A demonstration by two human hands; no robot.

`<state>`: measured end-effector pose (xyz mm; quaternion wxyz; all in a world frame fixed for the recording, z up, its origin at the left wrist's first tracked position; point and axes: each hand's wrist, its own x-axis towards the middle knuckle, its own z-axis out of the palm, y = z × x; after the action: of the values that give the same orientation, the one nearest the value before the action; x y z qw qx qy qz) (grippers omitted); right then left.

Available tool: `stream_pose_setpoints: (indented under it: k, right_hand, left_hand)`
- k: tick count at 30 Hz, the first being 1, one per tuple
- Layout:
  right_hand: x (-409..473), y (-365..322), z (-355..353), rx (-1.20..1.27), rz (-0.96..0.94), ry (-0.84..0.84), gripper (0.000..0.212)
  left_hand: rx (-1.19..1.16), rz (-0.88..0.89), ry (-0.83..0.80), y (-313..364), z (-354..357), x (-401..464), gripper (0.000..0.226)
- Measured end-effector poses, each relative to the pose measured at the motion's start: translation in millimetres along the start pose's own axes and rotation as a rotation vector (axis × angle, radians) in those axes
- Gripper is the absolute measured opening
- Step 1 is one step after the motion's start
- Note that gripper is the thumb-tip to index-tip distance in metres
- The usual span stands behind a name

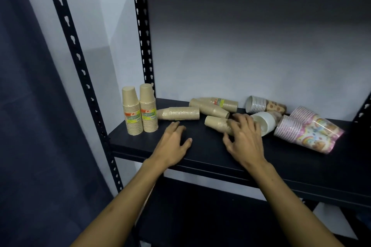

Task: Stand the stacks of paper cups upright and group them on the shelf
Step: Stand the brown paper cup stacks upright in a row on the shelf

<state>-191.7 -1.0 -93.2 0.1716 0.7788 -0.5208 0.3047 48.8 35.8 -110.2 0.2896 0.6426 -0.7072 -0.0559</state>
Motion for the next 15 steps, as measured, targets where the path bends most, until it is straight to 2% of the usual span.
stream_pose_setpoints:
  k: [3, 5, 9, 12, 15]
  right_hand:
    - [-0.5, 15.8, 1.5, -0.030, 0.144, -0.043, 0.043]
    - [1.0, 15.9, 5.5, -0.033, 0.163, -0.089, 0.045]
    - [2.5, 16.0, 9.4, -0.022, 0.163, -0.089, 0.047]
    - [2.2, 19.3, 11.3, -0.016, 0.164, -0.091, 0.052]
    - [2.8, 21.0, 12.3, 0.018, 0.180, -0.099, 0.054]
  left_hand:
    - [0.116, 0.084, 0.094, -2.2, 2.3, 27.5, 0.052]
    - [0.212, 0.117, 0.133, -3.6, 4.3, 48.1, 0.053]
    - [0.311, 0.052, 0.065, -8.1, 10.4, 80.7, 0.061]
    - [0.248, 0.034, 0.114, -10.0, 20.4, 91.2, 0.052]
    - [0.056, 0.060, 0.205, -3.9, 27.4, 91.3, 0.036]
